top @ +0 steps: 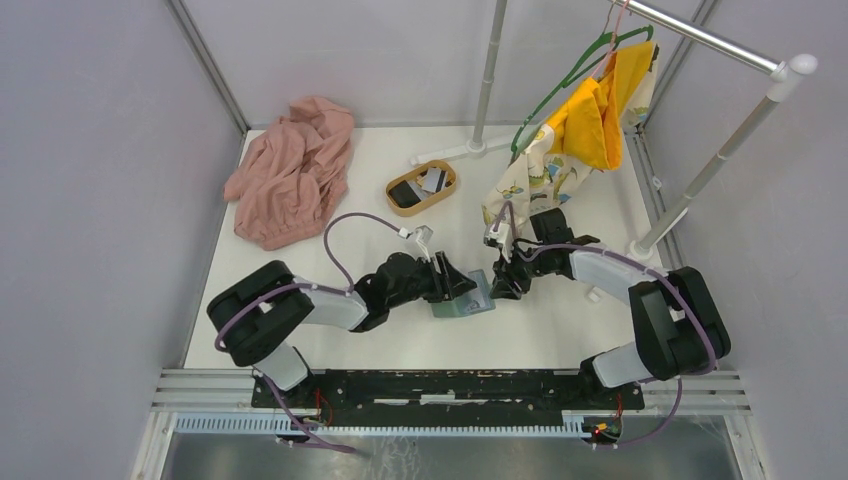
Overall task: Put the credit cards into the card holder
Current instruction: Open the card holder at the center of the board.
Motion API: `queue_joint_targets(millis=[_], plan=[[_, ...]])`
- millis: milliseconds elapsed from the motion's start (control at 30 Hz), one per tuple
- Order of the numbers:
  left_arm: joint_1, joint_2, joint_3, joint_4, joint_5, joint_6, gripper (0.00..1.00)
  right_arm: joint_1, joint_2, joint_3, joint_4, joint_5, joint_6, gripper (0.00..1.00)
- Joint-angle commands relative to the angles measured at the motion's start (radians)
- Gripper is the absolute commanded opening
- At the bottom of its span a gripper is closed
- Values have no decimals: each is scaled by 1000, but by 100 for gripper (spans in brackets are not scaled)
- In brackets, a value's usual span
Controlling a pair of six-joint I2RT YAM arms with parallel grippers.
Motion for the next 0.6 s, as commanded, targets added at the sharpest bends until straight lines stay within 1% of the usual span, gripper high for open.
queue_joint_targets(millis=[0,67,133,200,267,433,500,567], plan=[[-5,-142,-6,-110,-91,112,63,-12,-49,-35,99,-130,75,47],[-5,-187,-6,-180,-136,149,62,-13,-29,-46,142,-155,127,47],[-5,-224,-14,-235,-177,177,57,-12,-3,-54,188,-163,190,45],[-6,-235,-18,-274,-197,198,55,-12,18,-62,231,-159,254,42],[-5,-218,-8,-302,-192,210,51,-13,32,-72,279,-119,332,38],[-4,-161,-2,-301,-171,214,48,-12,66,-74,306,-60,416,39],[-5,-150,6,-329,-177,218,44,-13,90,-71,307,-52,438,40],[-5,-138,15,-360,-184,223,37,-12,110,-66,306,-60,449,40]])
